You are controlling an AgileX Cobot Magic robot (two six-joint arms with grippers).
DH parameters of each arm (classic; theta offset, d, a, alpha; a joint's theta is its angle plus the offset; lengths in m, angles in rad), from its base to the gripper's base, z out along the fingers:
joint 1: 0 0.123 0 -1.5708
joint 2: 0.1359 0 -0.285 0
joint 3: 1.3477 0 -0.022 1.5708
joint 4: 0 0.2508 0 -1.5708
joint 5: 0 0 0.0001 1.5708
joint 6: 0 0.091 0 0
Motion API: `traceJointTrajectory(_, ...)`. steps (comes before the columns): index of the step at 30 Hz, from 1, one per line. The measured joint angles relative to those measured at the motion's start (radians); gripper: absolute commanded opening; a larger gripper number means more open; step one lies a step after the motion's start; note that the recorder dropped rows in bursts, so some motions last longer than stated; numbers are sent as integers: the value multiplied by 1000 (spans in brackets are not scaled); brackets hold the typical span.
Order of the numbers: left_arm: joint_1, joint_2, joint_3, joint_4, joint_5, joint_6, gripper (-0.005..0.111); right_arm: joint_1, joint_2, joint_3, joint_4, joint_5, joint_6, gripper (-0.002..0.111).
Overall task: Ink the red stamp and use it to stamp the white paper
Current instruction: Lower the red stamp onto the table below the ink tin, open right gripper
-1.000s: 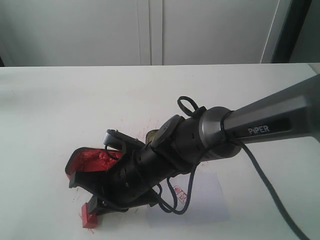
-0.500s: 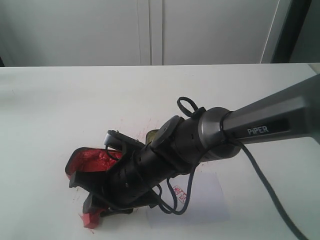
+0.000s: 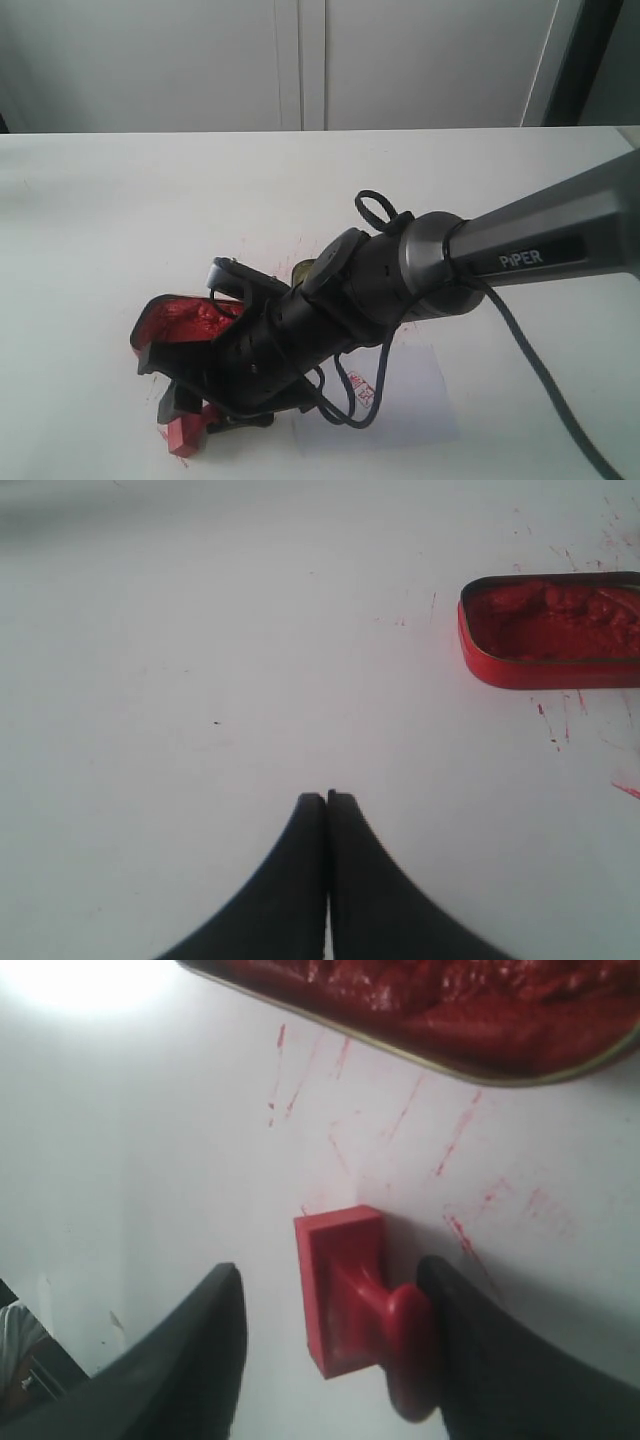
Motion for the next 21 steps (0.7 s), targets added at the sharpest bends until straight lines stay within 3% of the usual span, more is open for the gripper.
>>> traceJointTrajectory(14, 0, 0, 0, 0, 0, 0, 0, 0, -17, 0, -92, -12, 25, 50)
traceJointTrajectory(21, 0, 0, 0, 0, 0, 0, 0, 0, -65, 0, -343, -50, 178, 50)
